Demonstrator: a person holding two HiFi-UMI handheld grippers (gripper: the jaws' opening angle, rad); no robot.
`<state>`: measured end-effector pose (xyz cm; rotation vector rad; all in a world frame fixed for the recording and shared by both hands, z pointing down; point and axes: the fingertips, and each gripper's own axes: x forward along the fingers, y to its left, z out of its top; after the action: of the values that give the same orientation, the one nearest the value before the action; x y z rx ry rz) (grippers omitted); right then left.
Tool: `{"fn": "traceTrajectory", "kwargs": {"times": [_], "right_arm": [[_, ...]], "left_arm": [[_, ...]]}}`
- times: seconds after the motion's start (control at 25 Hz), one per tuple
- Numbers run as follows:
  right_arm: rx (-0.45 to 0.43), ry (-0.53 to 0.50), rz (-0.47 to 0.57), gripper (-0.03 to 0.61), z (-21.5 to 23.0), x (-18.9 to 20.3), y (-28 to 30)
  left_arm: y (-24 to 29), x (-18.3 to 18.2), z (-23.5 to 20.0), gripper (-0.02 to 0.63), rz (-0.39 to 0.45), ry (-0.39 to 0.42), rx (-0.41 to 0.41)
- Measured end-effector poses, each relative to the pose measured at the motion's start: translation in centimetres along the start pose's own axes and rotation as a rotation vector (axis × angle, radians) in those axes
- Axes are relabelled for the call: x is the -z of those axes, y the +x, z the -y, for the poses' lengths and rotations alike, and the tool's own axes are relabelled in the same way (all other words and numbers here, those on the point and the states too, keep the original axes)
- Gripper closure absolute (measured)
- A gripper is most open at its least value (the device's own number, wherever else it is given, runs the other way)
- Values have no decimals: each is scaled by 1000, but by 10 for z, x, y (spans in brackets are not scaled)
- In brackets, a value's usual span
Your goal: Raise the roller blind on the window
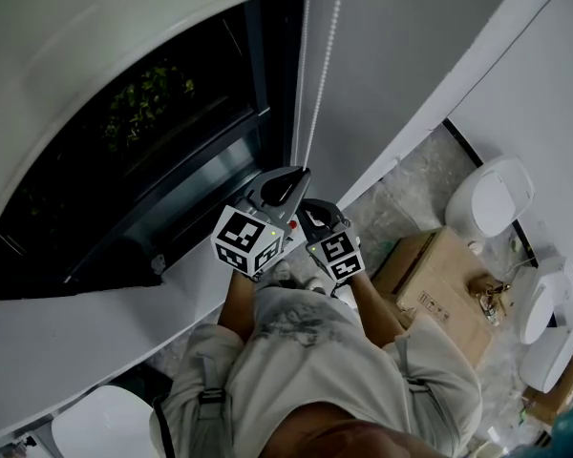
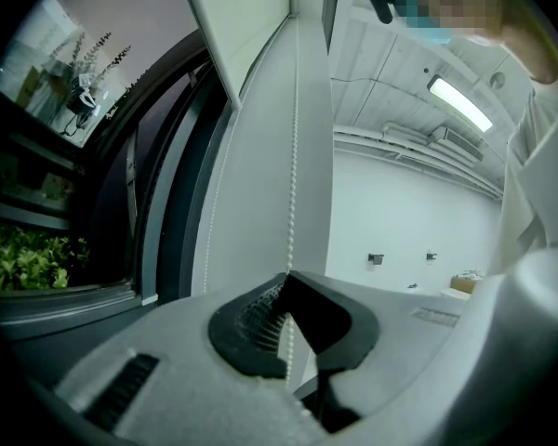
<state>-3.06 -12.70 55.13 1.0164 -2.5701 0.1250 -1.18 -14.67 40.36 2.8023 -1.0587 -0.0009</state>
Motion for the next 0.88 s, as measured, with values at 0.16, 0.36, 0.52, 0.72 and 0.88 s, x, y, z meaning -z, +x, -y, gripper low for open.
{"fn": "traceTrajectory", "kwargs": {"times": [0.16,0.36,0.52,0.72,0.88], "right_arm": [[-16,5,32,544,-4,-9,-7],[-2,17,120,522,4,-40,-26],[38,26,214,522,19,-82,-47],[57,26,315,517,31,-133,-72],[53,18,400,506,36,-177,-86]], "left_arm": [[-1,-1,0,603,2,0,2],[-2,-1,-1,604,6,-6,5],[-2,-2,-2,604,5,-7,5],[-1,-2,-2,604,4,-6,6],[-1,-1,-3,603,5,-5,7]]}}
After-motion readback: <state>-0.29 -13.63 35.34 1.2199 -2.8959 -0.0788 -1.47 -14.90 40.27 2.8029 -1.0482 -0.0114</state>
